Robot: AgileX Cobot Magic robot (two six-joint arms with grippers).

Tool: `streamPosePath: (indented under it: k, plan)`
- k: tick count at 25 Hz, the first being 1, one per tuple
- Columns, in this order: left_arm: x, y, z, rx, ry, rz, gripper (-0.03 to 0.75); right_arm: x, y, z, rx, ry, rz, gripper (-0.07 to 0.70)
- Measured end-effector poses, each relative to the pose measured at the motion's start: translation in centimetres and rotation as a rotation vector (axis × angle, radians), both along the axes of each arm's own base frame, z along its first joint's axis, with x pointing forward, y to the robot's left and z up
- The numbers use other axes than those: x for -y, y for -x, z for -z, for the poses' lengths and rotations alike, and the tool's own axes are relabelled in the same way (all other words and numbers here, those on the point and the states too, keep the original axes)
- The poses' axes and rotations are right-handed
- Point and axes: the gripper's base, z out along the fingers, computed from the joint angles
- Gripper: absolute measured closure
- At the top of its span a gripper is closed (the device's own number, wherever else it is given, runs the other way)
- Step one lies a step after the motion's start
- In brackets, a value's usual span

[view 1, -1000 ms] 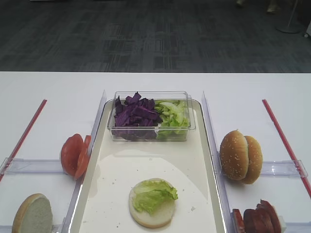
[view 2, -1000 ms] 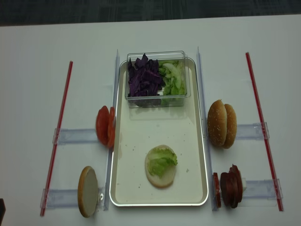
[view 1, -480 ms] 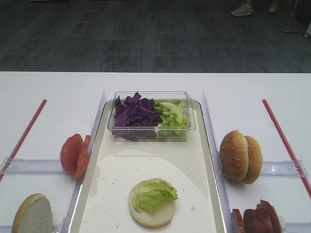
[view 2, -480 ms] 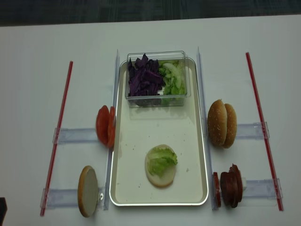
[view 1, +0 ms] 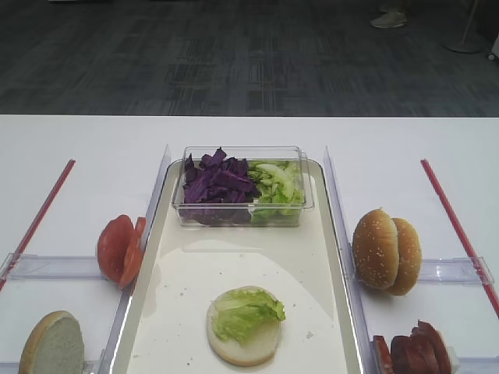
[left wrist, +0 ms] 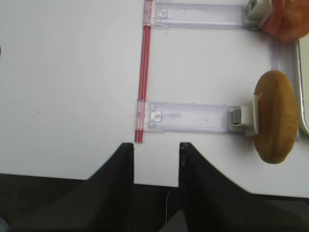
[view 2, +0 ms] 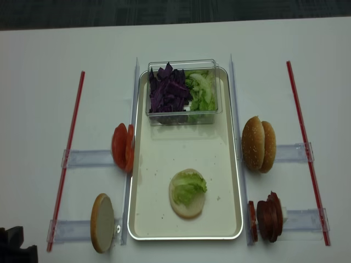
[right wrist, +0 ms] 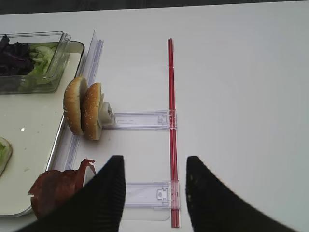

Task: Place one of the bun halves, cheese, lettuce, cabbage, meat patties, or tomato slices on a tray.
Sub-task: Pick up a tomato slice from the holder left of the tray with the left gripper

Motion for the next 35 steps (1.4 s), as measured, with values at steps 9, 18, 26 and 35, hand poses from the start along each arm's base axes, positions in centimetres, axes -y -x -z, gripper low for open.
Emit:
streamPosePath:
  k: [9,18,26,35]
  plan:
    - [-0.2,-4.9,-1.9,-0.168,0.033,-0.03,0.492,0.0,0.0,0.0,0.0,0.0,0.0,0.295]
    - [-0.5,-11.0,-2.7,-0.303,0.059,-0.036,0.492,0.0,0.0,0.0,0.0,0.0,0.0,0.295]
    - [-0.8,-15.9,-2.3,-0.389,0.056,-0.024,0.492,0.0,0.0,0.0,0.002,0.0,0.0,0.295]
    - [-1.0,-19.6,-0.6,-0.47,0.058,-0.021,0.492,0.0,0.0,0.0,0.002,0.0,0.0,0.295]
